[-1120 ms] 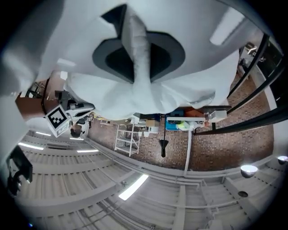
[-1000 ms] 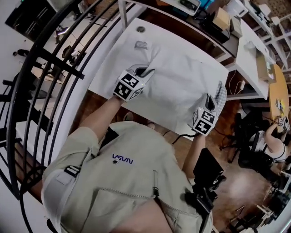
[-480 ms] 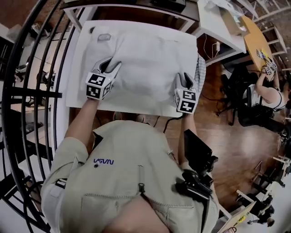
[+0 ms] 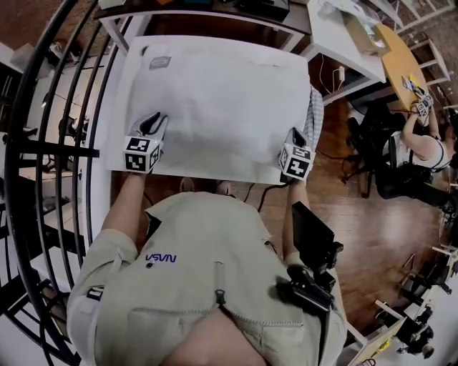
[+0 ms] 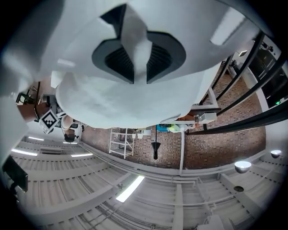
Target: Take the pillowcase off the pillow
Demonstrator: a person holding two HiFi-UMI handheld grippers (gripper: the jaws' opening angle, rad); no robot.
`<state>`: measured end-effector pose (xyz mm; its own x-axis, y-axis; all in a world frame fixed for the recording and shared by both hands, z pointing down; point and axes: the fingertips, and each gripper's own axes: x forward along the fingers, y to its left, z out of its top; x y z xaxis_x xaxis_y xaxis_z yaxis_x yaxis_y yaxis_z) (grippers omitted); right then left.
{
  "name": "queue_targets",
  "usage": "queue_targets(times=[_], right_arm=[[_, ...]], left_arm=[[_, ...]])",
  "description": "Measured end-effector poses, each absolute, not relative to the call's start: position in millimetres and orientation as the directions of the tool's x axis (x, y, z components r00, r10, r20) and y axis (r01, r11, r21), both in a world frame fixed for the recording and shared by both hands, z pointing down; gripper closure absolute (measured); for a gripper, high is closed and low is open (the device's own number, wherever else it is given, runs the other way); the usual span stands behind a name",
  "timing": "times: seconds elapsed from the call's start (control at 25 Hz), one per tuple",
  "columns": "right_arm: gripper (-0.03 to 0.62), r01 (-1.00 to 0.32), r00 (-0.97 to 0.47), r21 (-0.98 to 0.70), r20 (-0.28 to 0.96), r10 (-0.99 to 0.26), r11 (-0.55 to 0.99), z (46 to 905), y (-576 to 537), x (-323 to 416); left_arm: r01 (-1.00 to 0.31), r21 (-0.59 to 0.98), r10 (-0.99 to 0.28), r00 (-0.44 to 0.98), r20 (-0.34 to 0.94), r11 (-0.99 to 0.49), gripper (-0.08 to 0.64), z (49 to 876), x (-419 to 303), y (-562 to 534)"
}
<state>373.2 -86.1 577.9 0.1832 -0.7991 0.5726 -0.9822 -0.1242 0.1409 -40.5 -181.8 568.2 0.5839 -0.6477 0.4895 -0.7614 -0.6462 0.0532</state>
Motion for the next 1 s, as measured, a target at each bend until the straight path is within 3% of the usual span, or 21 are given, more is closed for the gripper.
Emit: queue_targets(times=[0.2, 0.36, 0.64, 1.0], right_arm=[[0.588, -0.962, 0.267, 0.21, 0.562, -0.783, -0.176, 568, -102, 372], [0.588, -0.938, 0.34, 0.213, 0.405, -0.849, -0.274, 502, -75, 355], [0.588, -0.97, 0.221, 0.147, 0.227, -0.949, -0.191, 430, -42, 267], [0.589, -0.99, 0.11, 0.107, 0.125, -0.986, -0.097, 418, 13, 221]], left_arm=[[-0.746, 0.046, -0.66, 0.615, 0.432, -0.665, 0.496, 548, -32, -175], [-0.737, 0.069, -0.694, 0.659, 0.289, -0.672, 0.555, 505, -32, -162], [-0.677, 0.038, -0.661, 0.728, 0.181, -0.735, 0.555, 460, -11, -113], [-0.726, -0.058, -0.727, 0.678, 0.11, -0.685, 0.555, 424, -4, -40]])
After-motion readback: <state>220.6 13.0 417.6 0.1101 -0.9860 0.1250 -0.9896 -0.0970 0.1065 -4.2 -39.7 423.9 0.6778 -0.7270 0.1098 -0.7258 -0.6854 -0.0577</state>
